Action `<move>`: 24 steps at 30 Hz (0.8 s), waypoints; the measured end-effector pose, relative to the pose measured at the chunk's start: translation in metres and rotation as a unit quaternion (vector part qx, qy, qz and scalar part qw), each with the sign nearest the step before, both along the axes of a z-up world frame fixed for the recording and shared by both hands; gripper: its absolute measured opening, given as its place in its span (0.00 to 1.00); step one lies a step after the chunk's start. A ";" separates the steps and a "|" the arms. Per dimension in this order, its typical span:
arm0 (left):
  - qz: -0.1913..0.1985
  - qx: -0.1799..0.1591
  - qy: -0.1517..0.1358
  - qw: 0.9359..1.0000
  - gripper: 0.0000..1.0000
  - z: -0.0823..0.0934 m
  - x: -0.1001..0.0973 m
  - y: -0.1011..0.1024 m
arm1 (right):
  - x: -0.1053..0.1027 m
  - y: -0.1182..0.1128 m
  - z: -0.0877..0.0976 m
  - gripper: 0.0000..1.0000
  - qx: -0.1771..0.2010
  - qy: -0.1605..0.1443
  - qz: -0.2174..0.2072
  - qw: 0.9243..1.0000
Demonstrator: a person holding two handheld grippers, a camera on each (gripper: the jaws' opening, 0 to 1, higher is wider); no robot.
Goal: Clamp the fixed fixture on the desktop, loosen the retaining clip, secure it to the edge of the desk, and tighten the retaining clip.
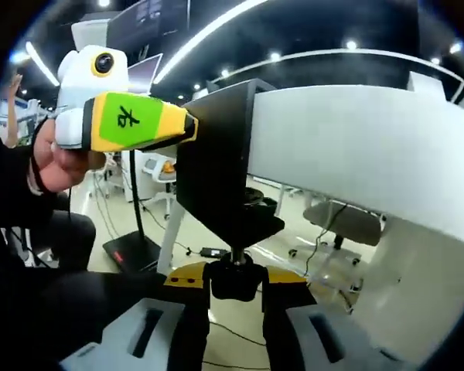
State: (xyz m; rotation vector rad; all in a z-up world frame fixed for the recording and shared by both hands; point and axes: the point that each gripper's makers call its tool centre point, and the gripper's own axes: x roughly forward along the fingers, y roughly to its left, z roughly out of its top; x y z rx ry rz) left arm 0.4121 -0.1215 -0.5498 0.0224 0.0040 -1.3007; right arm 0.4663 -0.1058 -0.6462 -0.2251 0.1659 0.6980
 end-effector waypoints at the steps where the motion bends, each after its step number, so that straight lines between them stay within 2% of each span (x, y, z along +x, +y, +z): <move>1: -0.001 -0.001 0.003 1.000 0.02 0.000 -0.001 -0.001 | -0.001 0.001 0.000 0.24 0.001 -0.003 0.014 1.000; 7: 0.000 0.004 0.010 1.000 0.02 0.000 -0.001 -0.002 | -0.003 0.001 -0.001 0.24 0.006 -0.015 0.060 0.998; 8: 0.001 0.005 0.010 1.000 0.02 0.000 -0.001 -0.002 | -0.004 0.002 0.000 0.24 -0.003 -0.029 0.070 0.997; 13: 0.003 0.006 0.019 1.000 0.02 0.000 -0.002 -0.003 | -0.001 -0.004 -0.001 0.25 0.003 -0.032 0.060 0.998; 14: 0.004 0.005 0.020 1.000 0.02 0.000 -0.002 -0.004 | -0.001 -0.004 0.000 0.25 0.000 -0.037 0.045 0.998; 18: 0.009 0.001 0.020 1.000 0.02 0.000 -0.002 -0.003 | -0.001 -0.010 0.000 0.25 0.023 -0.023 -0.035 0.999; 20: 0.009 -0.011 0.023 1.000 0.02 -0.001 -0.001 -0.003 | -0.005 -0.012 -0.003 0.25 0.035 -0.011 -0.079 0.996; 21: 0.009 -0.015 0.024 1.000 0.02 -0.001 0.000 -0.003 | -0.006 -0.011 -0.003 0.26 0.040 -0.012 -0.086 0.995; 22: 0.008 -0.019 0.027 0.999 0.02 -0.001 0.000 -0.003 | -0.007 -0.014 -0.002 0.26 0.051 -0.011 -0.113 0.992; 24: 0.009 -0.021 0.026 0.999 0.02 0.000 0.000 -0.003 | -0.008 -0.019 -0.001 0.28 0.051 -0.007 -0.155 0.986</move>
